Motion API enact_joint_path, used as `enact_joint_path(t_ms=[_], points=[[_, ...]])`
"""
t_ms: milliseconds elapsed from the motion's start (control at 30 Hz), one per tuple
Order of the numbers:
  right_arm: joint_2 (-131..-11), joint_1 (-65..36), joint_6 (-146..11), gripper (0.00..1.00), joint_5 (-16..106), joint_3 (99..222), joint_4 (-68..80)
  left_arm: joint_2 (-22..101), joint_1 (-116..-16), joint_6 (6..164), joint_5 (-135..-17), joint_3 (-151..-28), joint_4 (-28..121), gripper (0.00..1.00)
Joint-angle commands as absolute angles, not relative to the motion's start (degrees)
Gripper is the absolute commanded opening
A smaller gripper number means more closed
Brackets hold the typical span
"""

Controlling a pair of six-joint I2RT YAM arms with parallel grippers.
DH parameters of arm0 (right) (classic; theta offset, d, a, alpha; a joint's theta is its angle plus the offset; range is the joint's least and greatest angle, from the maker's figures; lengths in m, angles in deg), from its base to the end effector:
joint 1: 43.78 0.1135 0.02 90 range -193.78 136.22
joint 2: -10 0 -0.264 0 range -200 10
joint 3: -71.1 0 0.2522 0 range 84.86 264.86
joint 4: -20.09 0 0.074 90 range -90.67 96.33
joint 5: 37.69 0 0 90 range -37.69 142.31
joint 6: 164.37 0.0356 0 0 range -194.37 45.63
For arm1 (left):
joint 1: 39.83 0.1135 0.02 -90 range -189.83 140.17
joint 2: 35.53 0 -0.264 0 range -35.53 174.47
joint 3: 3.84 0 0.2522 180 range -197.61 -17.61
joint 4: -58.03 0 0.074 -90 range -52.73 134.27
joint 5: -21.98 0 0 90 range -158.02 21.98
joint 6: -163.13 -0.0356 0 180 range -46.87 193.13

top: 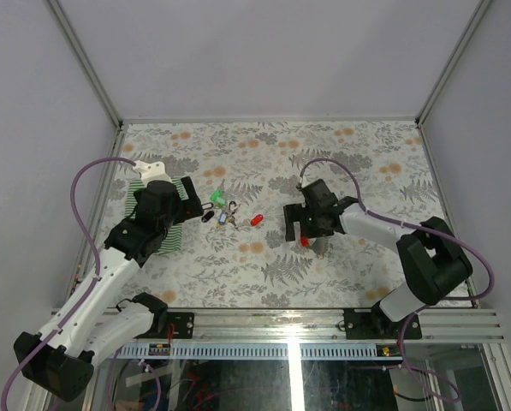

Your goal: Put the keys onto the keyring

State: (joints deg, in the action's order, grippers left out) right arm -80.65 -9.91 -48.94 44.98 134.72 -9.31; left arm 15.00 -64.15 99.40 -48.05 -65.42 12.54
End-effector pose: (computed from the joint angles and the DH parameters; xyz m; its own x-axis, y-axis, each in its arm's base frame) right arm 0.2533 0.1755 0.1718 -0.8873 -0.0826 -0.4537 -0.2550 0.9076 0.3334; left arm 0.1766 -0.0665 0.3049 -0.5198 -0.2216 -0.8250 -0.1112 0.9751 -0.1918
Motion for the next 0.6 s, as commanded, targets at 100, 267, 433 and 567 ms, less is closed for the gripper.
enact_joint_path(t_ms=[100, 267, 433, 567], points=[[-70.9, -10.1, -54.3, 1.00, 61.4, 138.6, -11.4, 15.0, -63.8, 99.7, -46.7, -65.3, 14.1, 1.00], [-73.4, -12.4, -55.6, 1.00, 62.9, 144.4, -16.7, 14.7, -63.8, 99.7, -46.7, -65.3, 14.1, 1.00], [-75.4, -17.2, -52.2, 0.90, 60.5, 147.2, -17.2, 14.6, -63.8, 99.7, -46.8, -65.3, 14.1, 1.00], [-78.8, -21.3, -49.6, 0.78, 61.3, 148.1, -18.1, 14.4, -63.8, 99.7, -46.9, -65.2, 14.1, 1.00]])
